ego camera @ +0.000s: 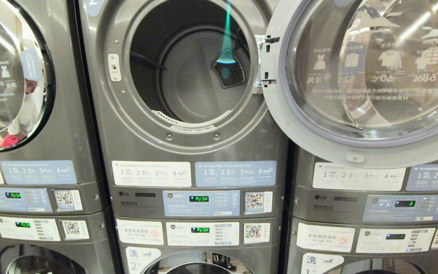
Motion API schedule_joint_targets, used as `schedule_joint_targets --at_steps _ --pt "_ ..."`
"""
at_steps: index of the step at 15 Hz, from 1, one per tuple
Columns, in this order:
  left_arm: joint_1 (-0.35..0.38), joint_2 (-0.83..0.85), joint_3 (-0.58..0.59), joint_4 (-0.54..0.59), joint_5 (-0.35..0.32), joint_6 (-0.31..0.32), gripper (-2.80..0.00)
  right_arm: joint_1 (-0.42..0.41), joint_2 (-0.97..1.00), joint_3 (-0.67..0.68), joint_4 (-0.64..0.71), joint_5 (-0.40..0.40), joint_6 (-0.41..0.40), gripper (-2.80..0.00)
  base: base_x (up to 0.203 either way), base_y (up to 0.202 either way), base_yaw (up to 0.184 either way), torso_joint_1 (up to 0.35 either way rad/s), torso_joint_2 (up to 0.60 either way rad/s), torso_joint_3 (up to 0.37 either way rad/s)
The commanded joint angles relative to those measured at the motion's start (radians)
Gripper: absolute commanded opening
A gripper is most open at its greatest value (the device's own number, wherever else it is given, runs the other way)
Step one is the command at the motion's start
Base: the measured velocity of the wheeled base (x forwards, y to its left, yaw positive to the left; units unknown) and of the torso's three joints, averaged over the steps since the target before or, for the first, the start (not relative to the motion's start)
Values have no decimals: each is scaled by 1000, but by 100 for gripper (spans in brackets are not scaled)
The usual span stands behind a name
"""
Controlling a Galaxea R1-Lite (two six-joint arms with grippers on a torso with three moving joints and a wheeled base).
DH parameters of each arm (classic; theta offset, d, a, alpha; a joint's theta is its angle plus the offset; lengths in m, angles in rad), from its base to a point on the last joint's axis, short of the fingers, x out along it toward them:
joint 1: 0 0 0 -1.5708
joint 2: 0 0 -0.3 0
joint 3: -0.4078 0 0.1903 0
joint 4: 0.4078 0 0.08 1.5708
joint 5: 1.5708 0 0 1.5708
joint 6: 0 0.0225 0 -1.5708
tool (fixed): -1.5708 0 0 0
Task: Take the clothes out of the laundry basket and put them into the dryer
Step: Take the clothes out of the basket
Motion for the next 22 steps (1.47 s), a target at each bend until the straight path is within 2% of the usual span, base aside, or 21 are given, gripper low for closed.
schedule_joint_targets --at_steps 1,8,18,22 --pt "0 0 0 0 0 0 -280 0 -2 2 0 2 -1 -280 0 0 0 -61 118 66" --pt "-1 0 0 0 0 0 -280 0 -2 0 1 -1 4 -280 0 0 0 -63 129 71" --pt "0 0 0 0 0 0 -280 0 -2 0 -3 -27 77 -280 0 0 0 -65 140 75" --pt "-1 0 0 0 0 0 -280 0 -2 0 -3 -28 79 -280 0 0 0 -69 152 78"
